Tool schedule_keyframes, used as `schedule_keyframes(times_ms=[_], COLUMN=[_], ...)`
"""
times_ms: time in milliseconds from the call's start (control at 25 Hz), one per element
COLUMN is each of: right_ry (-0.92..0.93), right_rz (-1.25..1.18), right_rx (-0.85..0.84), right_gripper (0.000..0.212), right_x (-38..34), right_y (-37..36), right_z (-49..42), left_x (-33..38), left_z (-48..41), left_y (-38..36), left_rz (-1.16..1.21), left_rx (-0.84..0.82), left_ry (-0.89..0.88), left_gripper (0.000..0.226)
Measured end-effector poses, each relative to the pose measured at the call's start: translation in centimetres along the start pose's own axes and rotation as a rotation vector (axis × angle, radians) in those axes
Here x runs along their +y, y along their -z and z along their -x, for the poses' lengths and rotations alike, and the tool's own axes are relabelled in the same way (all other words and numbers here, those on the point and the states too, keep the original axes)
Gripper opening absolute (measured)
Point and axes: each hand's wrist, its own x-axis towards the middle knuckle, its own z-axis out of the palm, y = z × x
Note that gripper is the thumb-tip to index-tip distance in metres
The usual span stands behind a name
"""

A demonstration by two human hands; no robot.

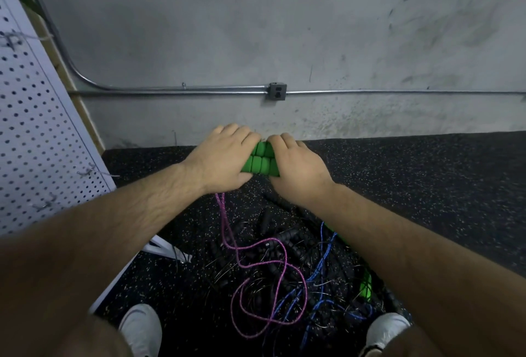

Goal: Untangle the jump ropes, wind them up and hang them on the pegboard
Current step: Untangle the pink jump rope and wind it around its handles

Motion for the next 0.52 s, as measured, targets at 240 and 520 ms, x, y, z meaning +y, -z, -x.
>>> schedule_keyframes(times_ms=[240, 520], right_ry=[-0.154, -0.280], right_rz=[-0.532, -0.998], right_rx=[0.170, -0.282], right_gripper=[0.093, 0.075], right_x=[-0.7, -4.0], right_y=[-0.8, -3.7], right_z=[-0.8, -2.0], left_x=[-1.9, -3.3], left_z=[0.5, 1.8], left_y=[1.1, 3.0], left_rz=[-0.119, 0.069], left_rx=[-0.025, 0.081], left_ry=[0.009, 0.204], left_gripper=[0.092, 0.082])
